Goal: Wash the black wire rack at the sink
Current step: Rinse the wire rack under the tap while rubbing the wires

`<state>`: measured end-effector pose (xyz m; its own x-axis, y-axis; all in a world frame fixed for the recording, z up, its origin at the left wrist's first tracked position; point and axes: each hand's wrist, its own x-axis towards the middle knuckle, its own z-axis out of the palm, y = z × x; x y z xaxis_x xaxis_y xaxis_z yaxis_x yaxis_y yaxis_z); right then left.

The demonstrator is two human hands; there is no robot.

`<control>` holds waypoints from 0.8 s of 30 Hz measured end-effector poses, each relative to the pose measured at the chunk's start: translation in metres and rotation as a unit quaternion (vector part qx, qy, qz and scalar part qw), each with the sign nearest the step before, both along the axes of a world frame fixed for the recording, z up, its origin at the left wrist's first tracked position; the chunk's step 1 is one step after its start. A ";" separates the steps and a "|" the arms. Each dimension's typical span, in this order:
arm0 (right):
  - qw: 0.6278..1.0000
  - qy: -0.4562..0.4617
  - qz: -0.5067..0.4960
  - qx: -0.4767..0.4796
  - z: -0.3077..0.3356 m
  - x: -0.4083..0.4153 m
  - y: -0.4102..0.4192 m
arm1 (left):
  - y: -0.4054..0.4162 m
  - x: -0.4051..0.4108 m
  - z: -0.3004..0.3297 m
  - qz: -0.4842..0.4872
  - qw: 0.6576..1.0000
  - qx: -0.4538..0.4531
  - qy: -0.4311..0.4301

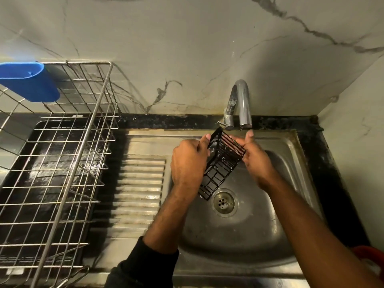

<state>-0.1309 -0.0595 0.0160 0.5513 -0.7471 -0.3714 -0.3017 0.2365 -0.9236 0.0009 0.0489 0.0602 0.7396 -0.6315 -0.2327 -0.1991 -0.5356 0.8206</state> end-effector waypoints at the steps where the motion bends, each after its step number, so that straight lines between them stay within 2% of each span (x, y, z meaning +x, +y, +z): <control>1: 1.000 -0.019 -0.011 -0.007 0.000 -0.001 -0.001 | -0.001 0.000 0.001 -0.001 1.000 -0.001 0.000; 3: 0.999 -0.042 -0.023 0.003 0.000 -0.001 0.002 | -0.004 0.000 0.002 0.001 1.000 -0.006 0.002; 8: 0.999 0.033 -0.010 0.041 -0.016 -0.009 -0.004 | -0.006 -0.006 0.000 -0.015 1.000 0.007 -0.005; 12: 0.999 -0.050 0.004 -0.013 -0.007 -0.013 -0.010 | -0.007 0.004 -0.002 0.017 1.000 -0.005 0.010; 16: 0.999 0.044 0.000 0.020 -0.024 -0.009 -0.015 | -0.010 -0.006 0.000 0.006 1.000 -0.001 0.014; 17: 0.998 0.043 0.003 0.039 -0.024 -0.010 -0.015 | -0.010 -0.008 0.000 0.003 1.000 0.002 0.010; 21: 0.995 -0.091 -0.012 0.037 -0.017 -0.015 -0.014 | -0.011 -0.005 -0.001 0.018 1.000 0.003 -0.007; 24: 0.998 -0.015 -0.041 0.040 -0.033 -0.007 -0.016 | -0.013 -0.007 0.001 0.015 1.000 -0.002 -0.011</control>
<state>-0.1381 -0.0759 -0.0171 0.5006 -0.7592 -0.4160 -0.2513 0.3324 -0.9090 -0.0061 0.0361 0.0610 0.7632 -0.6096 -0.2141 -0.2006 -0.5386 0.8183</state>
